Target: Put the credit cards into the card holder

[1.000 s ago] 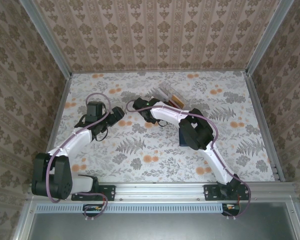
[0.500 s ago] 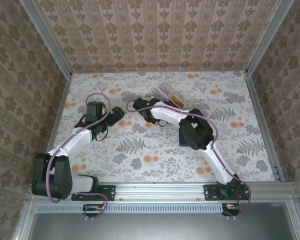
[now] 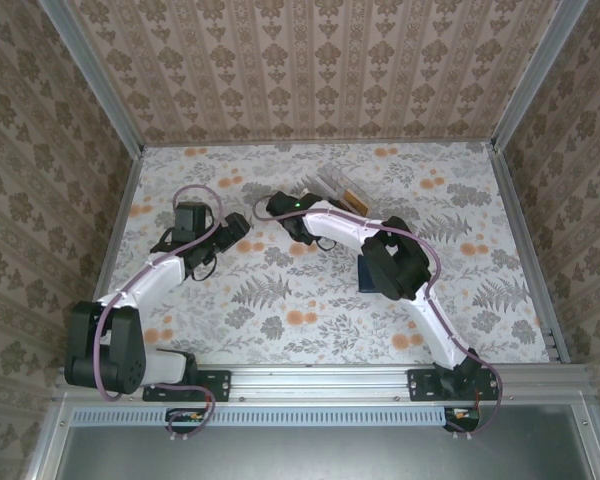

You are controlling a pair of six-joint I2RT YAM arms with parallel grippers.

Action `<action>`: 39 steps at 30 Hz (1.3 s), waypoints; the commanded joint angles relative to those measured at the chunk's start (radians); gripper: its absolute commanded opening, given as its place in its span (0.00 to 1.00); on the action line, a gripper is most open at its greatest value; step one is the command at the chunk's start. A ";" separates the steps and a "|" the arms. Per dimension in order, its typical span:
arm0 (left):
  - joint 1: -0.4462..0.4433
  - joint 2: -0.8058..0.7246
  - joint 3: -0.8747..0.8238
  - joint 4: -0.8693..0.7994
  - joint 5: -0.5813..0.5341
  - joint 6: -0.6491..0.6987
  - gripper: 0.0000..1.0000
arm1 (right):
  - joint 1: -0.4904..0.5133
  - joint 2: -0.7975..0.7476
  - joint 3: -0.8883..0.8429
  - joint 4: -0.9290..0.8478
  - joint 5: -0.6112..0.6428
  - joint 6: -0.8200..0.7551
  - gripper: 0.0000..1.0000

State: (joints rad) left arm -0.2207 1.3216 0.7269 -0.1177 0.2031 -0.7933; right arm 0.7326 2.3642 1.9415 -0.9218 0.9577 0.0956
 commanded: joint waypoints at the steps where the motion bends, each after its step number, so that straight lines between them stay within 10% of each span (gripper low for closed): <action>1: 0.005 0.010 0.030 0.020 0.012 -0.011 1.00 | -0.013 -0.048 0.013 -0.026 -0.016 -0.011 0.28; 39: 0.005 0.031 0.043 0.017 0.031 -0.015 1.00 | -0.047 -0.084 0.164 -0.237 -0.315 0.028 0.05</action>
State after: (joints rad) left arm -0.2207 1.3472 0.7410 -0.1028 0.2176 -0.7937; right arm 0.7082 2.3287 2.0689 -1.0813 0.6933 0.1051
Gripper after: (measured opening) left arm 0.994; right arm 0.062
